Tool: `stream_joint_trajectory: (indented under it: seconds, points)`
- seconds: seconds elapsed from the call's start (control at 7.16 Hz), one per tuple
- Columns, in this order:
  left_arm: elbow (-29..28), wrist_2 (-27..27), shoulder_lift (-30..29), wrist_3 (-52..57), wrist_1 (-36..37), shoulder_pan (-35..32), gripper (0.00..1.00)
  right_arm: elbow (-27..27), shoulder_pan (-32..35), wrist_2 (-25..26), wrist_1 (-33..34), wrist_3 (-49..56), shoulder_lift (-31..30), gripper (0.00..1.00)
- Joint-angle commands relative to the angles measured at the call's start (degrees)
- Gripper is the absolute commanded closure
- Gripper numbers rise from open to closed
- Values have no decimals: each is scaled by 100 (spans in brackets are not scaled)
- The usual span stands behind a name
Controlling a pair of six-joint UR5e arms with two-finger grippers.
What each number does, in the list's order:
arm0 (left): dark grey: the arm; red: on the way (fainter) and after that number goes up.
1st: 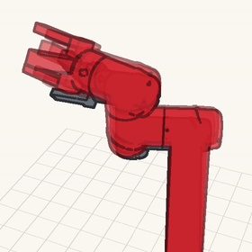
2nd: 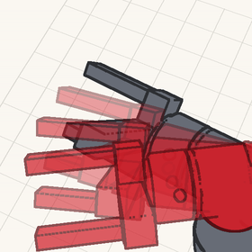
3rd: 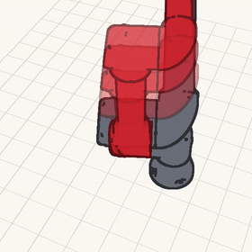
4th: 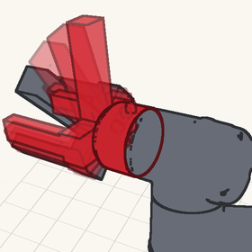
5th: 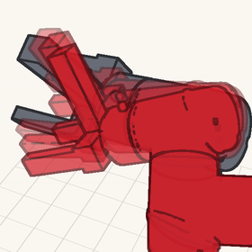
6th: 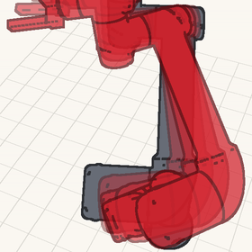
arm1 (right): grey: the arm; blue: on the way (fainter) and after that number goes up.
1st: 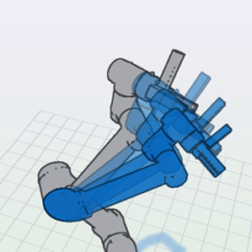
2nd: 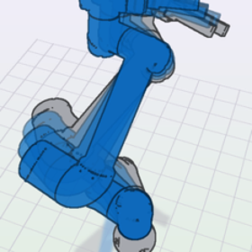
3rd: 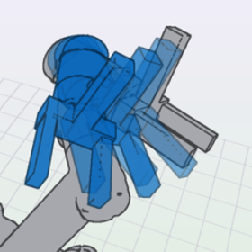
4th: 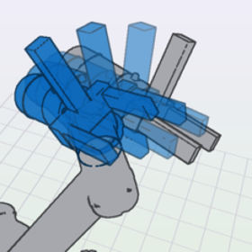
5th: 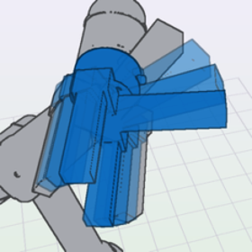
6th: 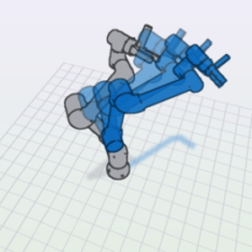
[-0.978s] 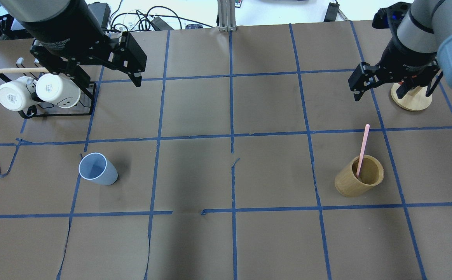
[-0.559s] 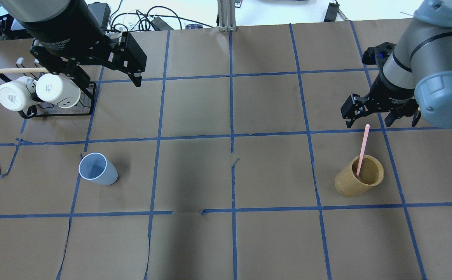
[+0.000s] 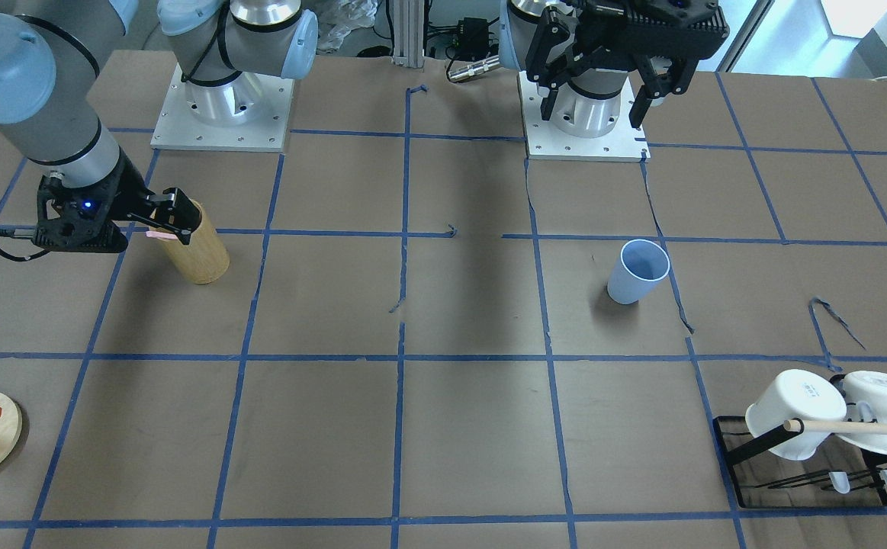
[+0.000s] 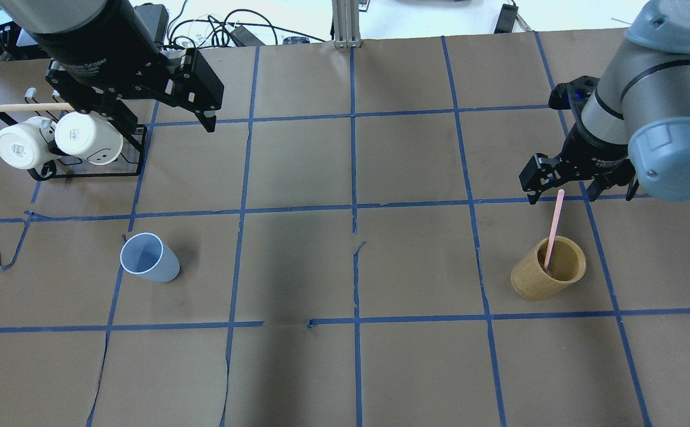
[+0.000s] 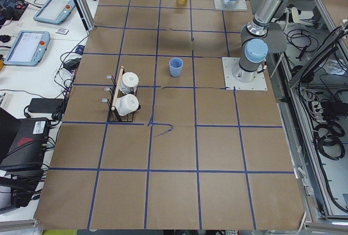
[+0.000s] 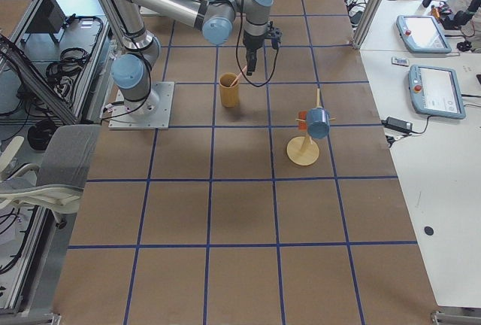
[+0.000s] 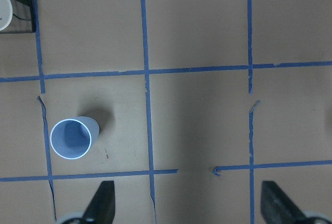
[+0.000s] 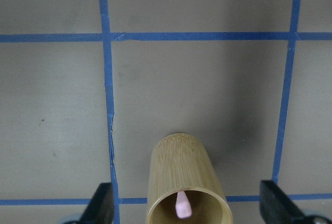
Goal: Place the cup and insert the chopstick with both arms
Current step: 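Lower the right gripper down onto the pink chopstick's top end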
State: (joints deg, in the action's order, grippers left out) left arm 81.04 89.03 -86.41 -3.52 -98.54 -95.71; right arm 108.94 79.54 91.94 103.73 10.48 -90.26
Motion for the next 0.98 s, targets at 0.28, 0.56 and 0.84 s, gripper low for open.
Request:
stream_joint_trajectory:
  seconds: [0.28, 0.56, 0.84]
  points:
    - [0, 0, 2, 0, -16, 0, 0, 137, -9, -36, 7, 24, 0, 0]
    - [0, 0, 1, 0, -8, 0, 0, 128, -9, -36, 16, 138, 8, 22]
    - [0, 0, 1, 0, -8, 0, 0, 137, -17, -19, -254, 68, 0, 42]
